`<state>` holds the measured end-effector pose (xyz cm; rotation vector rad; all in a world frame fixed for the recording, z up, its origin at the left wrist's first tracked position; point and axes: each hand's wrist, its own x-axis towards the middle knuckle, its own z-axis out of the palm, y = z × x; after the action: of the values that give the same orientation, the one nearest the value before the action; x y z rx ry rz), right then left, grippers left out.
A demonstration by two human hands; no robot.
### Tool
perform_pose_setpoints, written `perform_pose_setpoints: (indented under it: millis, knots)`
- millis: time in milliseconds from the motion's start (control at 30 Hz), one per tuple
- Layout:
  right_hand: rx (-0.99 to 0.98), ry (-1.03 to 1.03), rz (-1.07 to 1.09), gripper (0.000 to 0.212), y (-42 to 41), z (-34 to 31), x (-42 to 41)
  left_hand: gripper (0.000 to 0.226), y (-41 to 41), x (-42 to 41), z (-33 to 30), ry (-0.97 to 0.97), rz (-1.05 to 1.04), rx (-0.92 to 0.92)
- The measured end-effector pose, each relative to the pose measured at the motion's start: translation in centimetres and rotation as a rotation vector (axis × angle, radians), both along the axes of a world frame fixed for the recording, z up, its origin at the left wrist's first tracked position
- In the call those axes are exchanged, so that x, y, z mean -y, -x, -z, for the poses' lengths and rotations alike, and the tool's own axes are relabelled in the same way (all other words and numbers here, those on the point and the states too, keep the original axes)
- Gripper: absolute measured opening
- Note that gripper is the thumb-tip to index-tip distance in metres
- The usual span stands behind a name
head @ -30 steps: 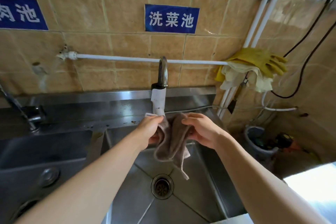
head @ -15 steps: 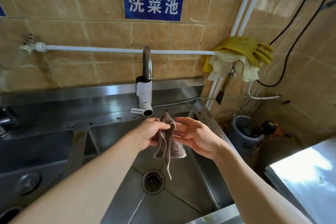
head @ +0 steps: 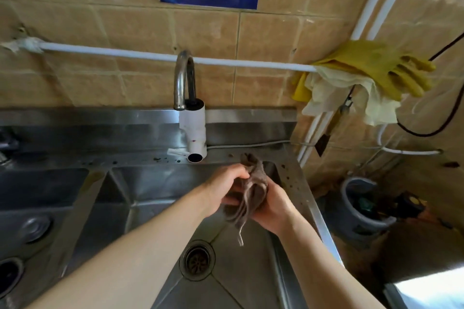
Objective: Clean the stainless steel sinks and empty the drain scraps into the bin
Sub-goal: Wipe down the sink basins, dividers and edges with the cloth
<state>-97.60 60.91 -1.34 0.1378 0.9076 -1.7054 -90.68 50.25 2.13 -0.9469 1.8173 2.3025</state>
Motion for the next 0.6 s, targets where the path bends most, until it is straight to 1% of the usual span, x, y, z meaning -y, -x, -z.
perform_pose_setpoints:
  millis: [33, 100, 133, 200, 267, 333, 433, 467, 533, 567, 600]
  knots:
    - [0.071, 0.021, 0.071, 0.055, 0.5, 0.9, 0.3, 0.014, 0.4, -0.2, 0.4, -0.013, 0.004, 0.006]
    - [0.102, -0.009, 0.205, 0.043, 1.3, 3.0, 1.0, 0.016, 1.0, -0.4, 1.3, 0.003, 0.005, 0.026]
    - [0.099, -0.038, 0.275, 0.037, 1.7, 3.9, 1.2, 0.019, 1.1, -0.2, 1.6, 0.045, 0.012, 0.035]
    - [-0.008, -0.118, 0.369, 0.032, 2.5, 4.7, 1.7, 0.025, 1.1, 0.5, 1.9, 0.192, 0.026, 0.054]
    - [-0.242, -0.202, 0.358, 0.028, 3.3, 4.6, 2.4, 0.027, 0.9, 2.0, 2.5, 0.351, 0.018, 0.073]
    - [-0.515, -0.281, 0.319, 0.023, 4.3, 4.3, 3.3, 0.029, 0.8, 3.9, 3.3, 0.504, -0.019, 0.128]
    - [-1.067, -0.460, 0.201, 0.025, 5.9, 4.5, 5.9, 0.028, 0.7, 6.6, 4.1, 0.673, -0.088, 0.204]
    - [-1.221, -0.474, 0.185, 0.026, 6.3, 4.6, 7.0, 0.028, 0.7, 7.3, 4.1, 0.719, -0.091, 0.202]
    - [-1.444, -0.462, 0.164, 0.026, 7.0, 4.9, 9.3, 0.027, 1.0, 8.5, 4.1, 0.810, -0.088, 0.156]
    - [-1.553, -0.468, 0.128, 0.026, 7.4, 5.8, 10.5, 0.027, 1.1, 8.9, 4.1, 0.854, -0.096, 0.132]
    - [-1.667, -0.491, 0.049, 0.027, 7.8, 7.0, 11.7, 0.027, 1.2, 9.3, 4.2, 0.899, -0.109, 0.115]
